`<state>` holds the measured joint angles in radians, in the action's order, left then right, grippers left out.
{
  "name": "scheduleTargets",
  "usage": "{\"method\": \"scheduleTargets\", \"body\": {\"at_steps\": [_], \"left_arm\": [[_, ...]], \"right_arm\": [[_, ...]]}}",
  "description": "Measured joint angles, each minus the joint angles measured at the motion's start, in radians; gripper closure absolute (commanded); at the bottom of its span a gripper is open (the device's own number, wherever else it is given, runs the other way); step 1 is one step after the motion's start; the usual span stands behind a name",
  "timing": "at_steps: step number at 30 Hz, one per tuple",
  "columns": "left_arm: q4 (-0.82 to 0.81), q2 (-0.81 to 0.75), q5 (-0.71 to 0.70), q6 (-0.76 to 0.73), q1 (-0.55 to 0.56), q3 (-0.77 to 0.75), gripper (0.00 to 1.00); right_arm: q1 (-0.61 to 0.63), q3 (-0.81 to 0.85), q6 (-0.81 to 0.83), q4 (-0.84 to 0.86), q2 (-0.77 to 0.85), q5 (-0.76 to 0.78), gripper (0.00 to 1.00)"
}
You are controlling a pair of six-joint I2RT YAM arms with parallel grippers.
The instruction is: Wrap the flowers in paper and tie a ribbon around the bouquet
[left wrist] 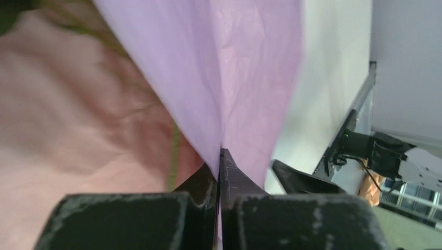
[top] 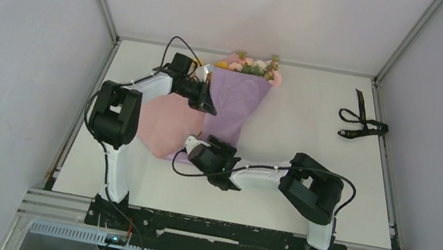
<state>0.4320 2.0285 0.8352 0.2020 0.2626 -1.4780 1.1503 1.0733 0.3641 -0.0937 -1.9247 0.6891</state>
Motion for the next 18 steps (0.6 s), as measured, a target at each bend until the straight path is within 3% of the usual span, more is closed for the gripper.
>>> {"method": "scheduleTargets", "body": {"at_steps": [6, 10, 15, 16, 18], "left_arm": [[0.013, 0.019, -0.085, 0.003, -0.072, 0.058, 1.00], [0.000, 0.033, -0.101, 0.010, -0.070, 0.087, 1.00], [-0.032, 0.034, -0.103, 0.021, -0.066, 0.131, 1.00], [-0.040, 0.033, -0.103, 0.026, -0.066, 0.142, 1.00], [-0.054, 0.033, -0.103, 0.034, -0.066, 0.164, 1.00]], "right_arm": [[0.071, -0.055, 0.066, -0.065, 0.133, -0.039, 0.10], [0.079, -0.109, 0.079, -0.114, 0.311, -0.119, 0.01], [-0.070, -0.153, -0.043, -0.044, 0.565, -0.376, 0.00], [-0.136, -0.158, -0.098, -0.002, 0.589, -0.454, 0.04], [-0.278, -0.162, -0.216, 0.095, 0.591, -0.628, 0.26]]}}
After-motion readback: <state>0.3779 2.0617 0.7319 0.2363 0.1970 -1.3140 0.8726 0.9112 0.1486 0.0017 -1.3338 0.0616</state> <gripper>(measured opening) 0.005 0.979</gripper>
